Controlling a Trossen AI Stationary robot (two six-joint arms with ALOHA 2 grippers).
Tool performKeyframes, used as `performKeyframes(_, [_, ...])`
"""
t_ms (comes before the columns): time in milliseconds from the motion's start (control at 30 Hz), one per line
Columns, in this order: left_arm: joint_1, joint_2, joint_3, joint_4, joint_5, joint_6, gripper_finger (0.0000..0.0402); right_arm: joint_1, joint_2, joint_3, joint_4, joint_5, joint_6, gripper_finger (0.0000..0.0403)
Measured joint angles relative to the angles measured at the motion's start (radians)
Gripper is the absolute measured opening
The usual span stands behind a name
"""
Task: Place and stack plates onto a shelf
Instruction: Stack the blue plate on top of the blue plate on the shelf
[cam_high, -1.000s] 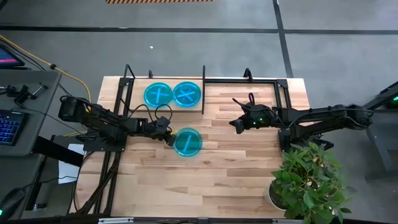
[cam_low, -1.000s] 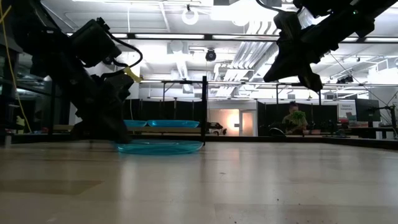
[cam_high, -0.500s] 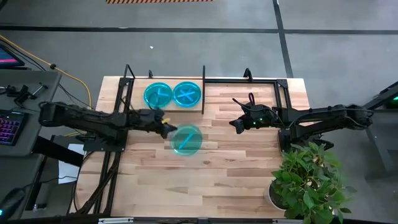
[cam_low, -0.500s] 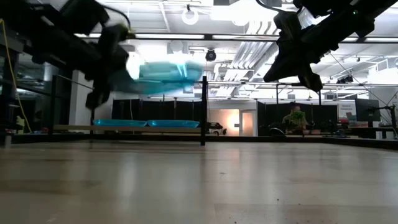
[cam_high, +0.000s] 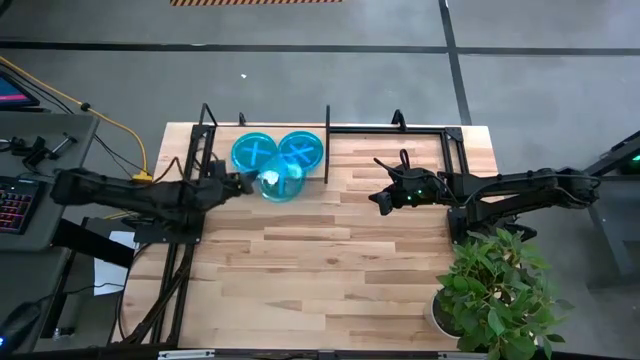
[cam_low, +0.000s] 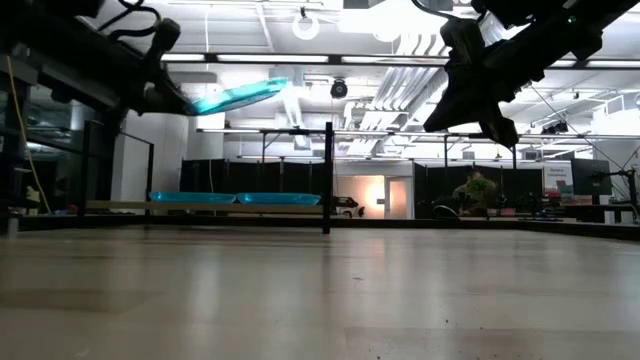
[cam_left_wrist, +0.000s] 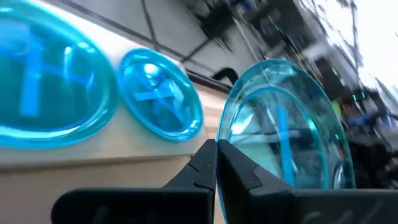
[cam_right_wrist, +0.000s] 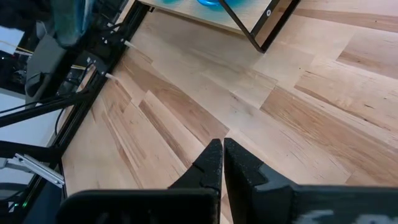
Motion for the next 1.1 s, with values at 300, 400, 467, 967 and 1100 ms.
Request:
performKeyframes(300, [-0.278,0.143,0.0,-0.254,-0.533,-0.626,0.0,0.0,0.0,0.0,0.0,-0.001,0.0,0.0])
performKeyframes(400, [-0.294,0.226,0.0,-0.353,-0.562,-0.854,0.0,0.0,0.0,0.0,0.0,-0.001,0.0,0.0])
performKeyframes(467, [-0.286,0.291,0.0,-0.38,-0.551,-0.954,0.0,0.0,0.0,0.0,-0.001,-0.001,0.0,0.0])
performKeyframes(967, [-0.01,0.463,0.0,-0.396,-0.45,-1.061,0.0,0.0,0.0,0.0,-0.001,-0.021,0.035,0.0])
performKeyframes(1100, [0.045,0.464,0.0,-0.432,-0.407,-1.06,0.0,0.0,0.0,0.0,-0.001,-0.021,0.034,0.0])
